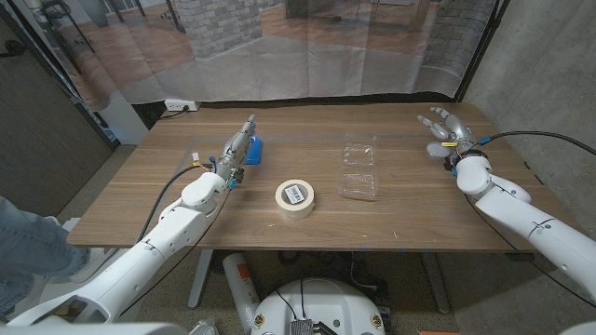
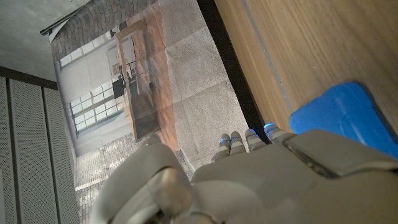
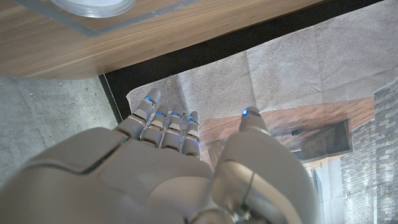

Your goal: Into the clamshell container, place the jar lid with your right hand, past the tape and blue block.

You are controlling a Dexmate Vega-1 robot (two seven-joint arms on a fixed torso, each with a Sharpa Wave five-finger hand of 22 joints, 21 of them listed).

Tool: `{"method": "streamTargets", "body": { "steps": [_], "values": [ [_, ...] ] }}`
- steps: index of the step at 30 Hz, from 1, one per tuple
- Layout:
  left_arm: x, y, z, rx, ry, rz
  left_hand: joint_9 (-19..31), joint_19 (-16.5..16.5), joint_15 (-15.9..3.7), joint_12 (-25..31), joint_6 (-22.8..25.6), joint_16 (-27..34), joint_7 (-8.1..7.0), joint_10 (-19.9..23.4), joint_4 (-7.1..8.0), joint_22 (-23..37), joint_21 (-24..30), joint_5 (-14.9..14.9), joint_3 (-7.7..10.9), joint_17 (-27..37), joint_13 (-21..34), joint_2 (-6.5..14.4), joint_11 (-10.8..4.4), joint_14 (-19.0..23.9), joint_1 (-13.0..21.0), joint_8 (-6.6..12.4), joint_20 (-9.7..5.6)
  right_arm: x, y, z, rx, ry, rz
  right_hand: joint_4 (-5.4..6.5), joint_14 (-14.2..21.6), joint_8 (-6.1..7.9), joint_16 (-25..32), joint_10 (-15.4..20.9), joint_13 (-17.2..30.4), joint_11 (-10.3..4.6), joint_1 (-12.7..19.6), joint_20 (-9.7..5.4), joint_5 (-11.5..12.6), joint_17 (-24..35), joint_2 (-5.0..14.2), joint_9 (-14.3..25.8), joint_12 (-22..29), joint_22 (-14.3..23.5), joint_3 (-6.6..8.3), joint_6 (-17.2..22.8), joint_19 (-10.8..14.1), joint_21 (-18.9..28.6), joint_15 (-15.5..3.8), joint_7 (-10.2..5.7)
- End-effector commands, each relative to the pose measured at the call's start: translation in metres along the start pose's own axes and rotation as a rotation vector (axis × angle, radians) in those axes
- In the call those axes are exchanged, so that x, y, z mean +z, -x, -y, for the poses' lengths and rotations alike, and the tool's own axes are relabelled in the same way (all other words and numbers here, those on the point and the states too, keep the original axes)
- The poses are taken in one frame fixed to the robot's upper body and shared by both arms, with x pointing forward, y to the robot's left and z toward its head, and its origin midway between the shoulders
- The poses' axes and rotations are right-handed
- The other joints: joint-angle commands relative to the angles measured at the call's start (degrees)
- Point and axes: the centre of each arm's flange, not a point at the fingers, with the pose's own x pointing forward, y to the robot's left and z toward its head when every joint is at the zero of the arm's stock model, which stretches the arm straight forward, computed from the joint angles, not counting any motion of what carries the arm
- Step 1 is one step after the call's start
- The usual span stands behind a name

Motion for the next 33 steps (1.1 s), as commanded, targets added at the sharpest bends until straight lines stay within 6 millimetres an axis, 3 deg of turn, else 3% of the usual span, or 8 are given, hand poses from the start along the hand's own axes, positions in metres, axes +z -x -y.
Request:
{"method": "streamTargets", "body": {
  "steps": [1, 3, 5, 8, 18, 33],
  "values": [
    [0.000, 0.002, 0.002, 0.002, 0.000, 0.003, 0.3, -1.5, -0.19, -0.1, 0.3, -0.2, -0.18, -0.1, 0.04, 0.2, -0.2, 0.1, -0.40, 0.1, 0.1, 0.3, -0.17, 0.1, 0.7, -0.14, 0.18, -0.005, 0.002, 0.001, -0.003, 0.051, -0.028, -0.43, -0.1, -0.10, -0.2, -0.4, 0.3, -0.28, 0.3, 1.34, -0.1, 0.2, -0.32, 0.1, -0.3, 0.1, -0.05, 0.1, 0.1, -0.7, 0.58, -0.58],
    [0.000, 0.003, 0.002, 0.003, 0.000, 0.004, 0.3, -1.5, -0.19, -0.1, 0.3, -0.1, -0.18, -0.1, 0.04, 0.2, -0.2, 0.1, -0.41, 0.1, 0.1, 0.3, -0.16, 0.2, 0.7, -0.14, 0.19, -0.006, 0.002, 0.000, 0.004, 0.062, -0.039, -0.59, -0.5, -0.14, -0.3, -0.6, 0.4, -0.21, 0.4, 2.48, -0.2, 0.2, -0.48, 0.1, -0.4, 0.1, -0.07, 0.0, 0.0, -1.0, 0.77, -0.63],
    [-0.001, 0.004, 0.003, 0.004, 0.001, 0.004, 0.3, -1.5, -0.22, -0.1, 0.3, -0.1, -0.17, 0.0, 0.03, 0.2, -0.2, 0.1, -0.43, 0.1, 0.1, 0.3, -0.15, 0.3, 0.7, -0.16, 0.20, -0.006, 0.002, 0.000, 0.007, 0.085, -0.052, -0.80, -0.9, -0.40, -0.4, -1.0, 0.4, -0.08, 0.5, 5.37, -0.1, 0.2, -0.85, 0.1, -0.7, 0.1, -0.21, -0.6, 0.4, -1.5, 1.06, -0.94],
    [-0.001, 0.005, 0.003, 0.006, 0.002, 0.005, 0.3, -1.4, -0.28, -0.1, 0.3, -0.1, -0.19, 0.0, 0.03, 0.2, -0.2, 0.1, -0.46, 0.1, 0.1, 0.3, -0.08, 0.2, 0.7, -0.16, 0.22, -0.005, 0.001, -0.001, 0.018, 0.104, -0.061, -0.84, -1.2, -0.50, -0.5, -1.5, 0.4, -0.15, 0.5, 6.74, 0.0, 0.2, -0.98, 0.1, -0.9, 0.2, -0.28, -0.9, 0.6, -1.7, 1.18, -1.15],
    [-0.004, 0.008, 0.001, 0.011, 0.005, 0.002, 0.3, -1.4, -0.15, -0.1, 0.4, -0.1, -0.23, 0.0, 0.01, 0.2, -0.3, 0.1, -0.53, 0.1, 0.1, 0.4, 0.04, 0.3, 0.8, -0.17, 0.27, -0.003, 0.000, 0.000, 0.030, 0.151, -0.082, -1.13, -2.6, -0.84, -0.8, -2.8, 0.4, 0.08, 0.7, 8.62, 0.2, 0.2, -1.45, 0.1, -1.4, 0.2, -0.41, -2.2, 0.6, -2.5, 1.70, -1.57],
    [-0.003, 0.008, 0.000, 0.015, 0.002, 0.000, 0.3, -1.3, -0.06, -0.1, 0.5, -0.1, -0.17, 0.2, -0.03, 0.2, -0.3, 0.1, -0.60, 0.1, 0.1, 0.5, -0.01, 0.4, 0.9, -0.20, 0.14, 0.004, -0.002, -0.001, 0.079, 0.236, -0.104, -1.96, -4.7, -1.19, -1.0, -5.4, 0.5, 2.31, 1.9, 10.48, 0.6, 0.1, -2.25, 0.2, -2.1, 0.2, -0.38, -4.6, -0.4, -4.3, 2.67, -1.28]
  ]
}}
